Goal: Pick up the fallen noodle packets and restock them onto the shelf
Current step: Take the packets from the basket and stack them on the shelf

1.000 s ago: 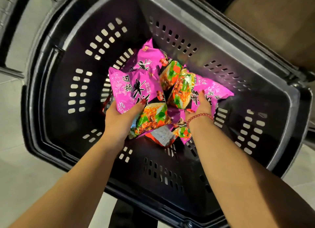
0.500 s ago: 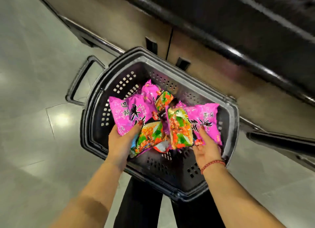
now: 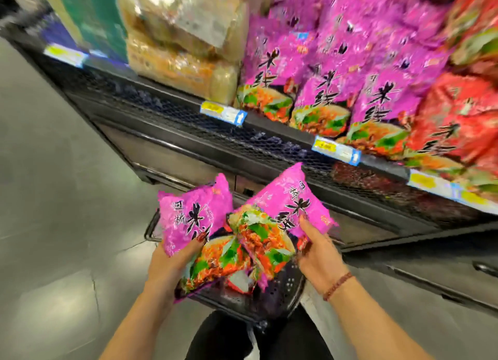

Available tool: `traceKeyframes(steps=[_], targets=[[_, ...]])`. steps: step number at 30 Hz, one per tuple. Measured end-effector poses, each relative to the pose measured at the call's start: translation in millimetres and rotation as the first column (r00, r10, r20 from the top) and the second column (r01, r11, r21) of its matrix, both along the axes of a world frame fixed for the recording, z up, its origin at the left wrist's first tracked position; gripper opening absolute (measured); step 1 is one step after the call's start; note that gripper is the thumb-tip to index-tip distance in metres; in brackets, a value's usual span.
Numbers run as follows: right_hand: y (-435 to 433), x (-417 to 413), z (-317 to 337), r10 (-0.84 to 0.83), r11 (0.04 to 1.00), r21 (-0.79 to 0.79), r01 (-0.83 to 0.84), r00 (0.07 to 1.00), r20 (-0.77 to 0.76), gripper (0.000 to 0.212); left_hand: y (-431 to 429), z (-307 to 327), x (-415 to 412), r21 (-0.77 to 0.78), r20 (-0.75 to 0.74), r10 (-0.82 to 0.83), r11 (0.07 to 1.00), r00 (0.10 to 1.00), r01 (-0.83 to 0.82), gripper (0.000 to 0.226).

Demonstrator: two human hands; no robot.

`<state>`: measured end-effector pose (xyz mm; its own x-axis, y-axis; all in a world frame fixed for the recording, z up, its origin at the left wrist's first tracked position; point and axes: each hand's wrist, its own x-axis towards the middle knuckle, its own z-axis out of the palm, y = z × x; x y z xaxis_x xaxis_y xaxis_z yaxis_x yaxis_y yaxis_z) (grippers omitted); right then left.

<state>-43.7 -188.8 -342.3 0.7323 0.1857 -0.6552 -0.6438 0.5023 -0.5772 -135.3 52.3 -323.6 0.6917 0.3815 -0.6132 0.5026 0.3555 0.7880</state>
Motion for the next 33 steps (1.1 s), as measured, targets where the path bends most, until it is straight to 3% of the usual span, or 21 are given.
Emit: traceKeyframes(steps=[2, 4, 11, 16, 19, 23, 26, 28, 30, 33], targets=[[8, -4, 29, -0.004, 1.0, 0.016, 0.004, 0.999, 0.045, 0.063, 2, 25, 4, 0.002, 0.077, -0.054, 0.999, 0.996, 0.054, 0.061], [15, -8, 53, 0.005, 0.999, 0.034, -0.008, 0.998, 0.068, 0.07, 3, 42, 7, 0.005, 0.139, -0.074, 0.997, 0.988, 0.074, 0.056], [12, -25, 91, 0.046, 0.999, -0.029, -0.041, 0.979, 0.198, 0.115, -2, 69, 12, -0.032, 0.236, -0.078, 0.996, 0.969, 0.088, 0.085], [-8, -14, 110, 0.094, 0.993, -0.092, -0.074, 0.965, 0.245, 0.115, -23, 77, 29, -0.126, 0.24, -0.097, 0.983, 0.966, 0.13, 0.07], [-25, 12, 129, 0.099, 0.989, -0.138, -0.061, 0.952, 0.291, 0.109, -36, 83, 50, -0.176, 0.244, -0.088, 0.975, 0.966, 0.134, 0.057], [-47, 62, 155, 0.067, 0.979, -0.206, 0.014, 0.921, 0.383, 0.088, -52, 98, 96, -0.156, 0.343, -0.078, 0.978, 0.936, 0.139, 0.096], [-66, 103, 177, 0.047, 0.973, -0.222, 0.06, 0.893, 0.448, 0.095, -62, 116, 140, -0.089, 0.416, -0.083, 0.987, 0.905, 0.132, 0.072], [-81, 135, 194, 0.053, 0.966, -0.246, 0.081, 0.867, 0.495, 0.08, -67, 129, 173, -0.036, 0.444, -0.096, 0.992, 0.891, 0.124, 0.069], [-97, 167, 213, 0.058, 0.958, -0.266, 0.111, 0.829, 0.556, 0.065, -72, 144, 208, -0.004, 0.493, -0.091, 0.994, 0.865, 0.107, 0.052], [-120, 222, 240, 0.029, 0.957, -0.237, 0.167, 0.757, 0.653, 0.06, -84, 174, 264, 0.076, 0.562, -0.154, 0.988, 0.813, 0.134, 0.057]])
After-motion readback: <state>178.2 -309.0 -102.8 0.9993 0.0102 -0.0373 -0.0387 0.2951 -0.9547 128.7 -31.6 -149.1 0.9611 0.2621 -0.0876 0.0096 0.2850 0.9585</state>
